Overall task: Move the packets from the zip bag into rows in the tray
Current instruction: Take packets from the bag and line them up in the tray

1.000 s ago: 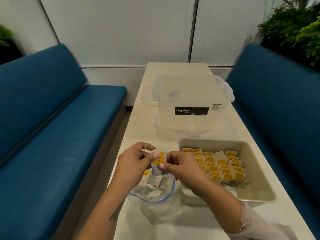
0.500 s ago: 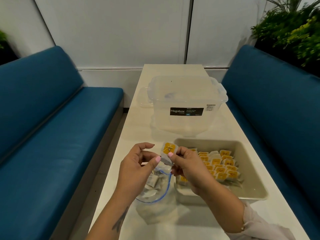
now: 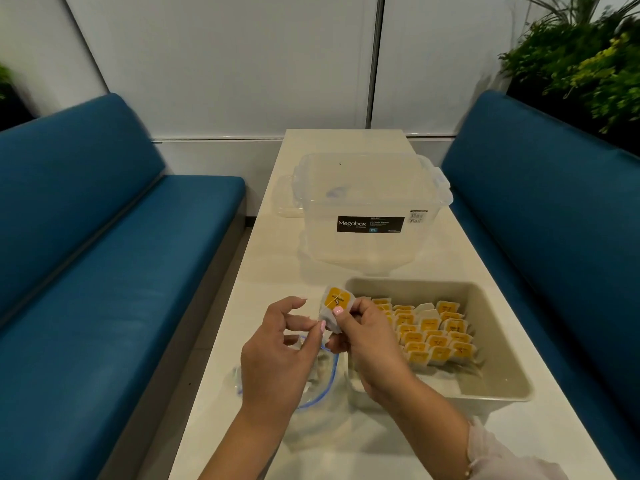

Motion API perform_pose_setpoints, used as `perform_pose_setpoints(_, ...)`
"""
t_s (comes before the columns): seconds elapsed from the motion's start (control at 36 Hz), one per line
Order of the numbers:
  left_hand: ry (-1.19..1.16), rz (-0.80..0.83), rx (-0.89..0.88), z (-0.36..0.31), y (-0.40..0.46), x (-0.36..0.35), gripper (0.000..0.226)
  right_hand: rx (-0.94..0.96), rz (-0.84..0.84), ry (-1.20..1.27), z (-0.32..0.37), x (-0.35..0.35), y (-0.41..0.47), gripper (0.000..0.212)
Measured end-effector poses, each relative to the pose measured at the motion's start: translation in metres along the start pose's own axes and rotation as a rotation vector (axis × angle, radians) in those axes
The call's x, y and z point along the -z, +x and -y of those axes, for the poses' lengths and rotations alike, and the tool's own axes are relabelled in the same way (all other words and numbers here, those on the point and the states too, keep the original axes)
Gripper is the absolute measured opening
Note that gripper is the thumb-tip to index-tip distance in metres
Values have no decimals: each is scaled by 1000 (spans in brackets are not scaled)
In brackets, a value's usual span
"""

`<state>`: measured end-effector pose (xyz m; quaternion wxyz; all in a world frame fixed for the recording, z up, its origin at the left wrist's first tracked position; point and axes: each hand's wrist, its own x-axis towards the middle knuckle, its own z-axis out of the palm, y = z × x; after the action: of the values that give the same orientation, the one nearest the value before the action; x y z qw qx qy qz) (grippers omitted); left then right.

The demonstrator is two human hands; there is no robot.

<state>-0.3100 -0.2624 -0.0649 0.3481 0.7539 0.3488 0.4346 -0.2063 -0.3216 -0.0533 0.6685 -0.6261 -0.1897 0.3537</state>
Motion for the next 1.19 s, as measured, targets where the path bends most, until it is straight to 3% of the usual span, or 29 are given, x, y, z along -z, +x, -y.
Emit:
perform_pose_setpoints(0.19,109,-34,-53,4,0,-3,51,-3,-17,76,-5,-2,2,12)
perform_pose_setpoints(0.33,99,-60,-57,6,1,-7,46,62,-67,-28,-9,-2,5,12)
perform_pose_setpoints(0.44,217,-57,-221,7,2,-7,45,87,-105,-124,-12,-4,7,14)
perform_pose_setpoints(0.53,285,-52,-306,10,3,-8,41,50,-107,-57,-14,-6,8,12)
perform_pose_setpoints(0.58,283,-57,-314,14,4,-10,42,38,-114,-37,-15,-6,9,12)
perform_pose_setpoints(0.81,119,-41,-293,6,8,-11,31,226,-163,-355,-14,-5,9,18)
perform_pose_setpoints(0.97,200,38,-342,10,10,-12,31,162,-171,-269,-9,-6,11,18)
perform_pose_setpoints(1.08,173,95,-251,10,9,-12,25,98,-153,-158,-8,-6,13,17)
perform_pose_setpoints(1.19,-103,80,53,-1,12,-13,31,90,-105,-88,-6,-3,12,17)
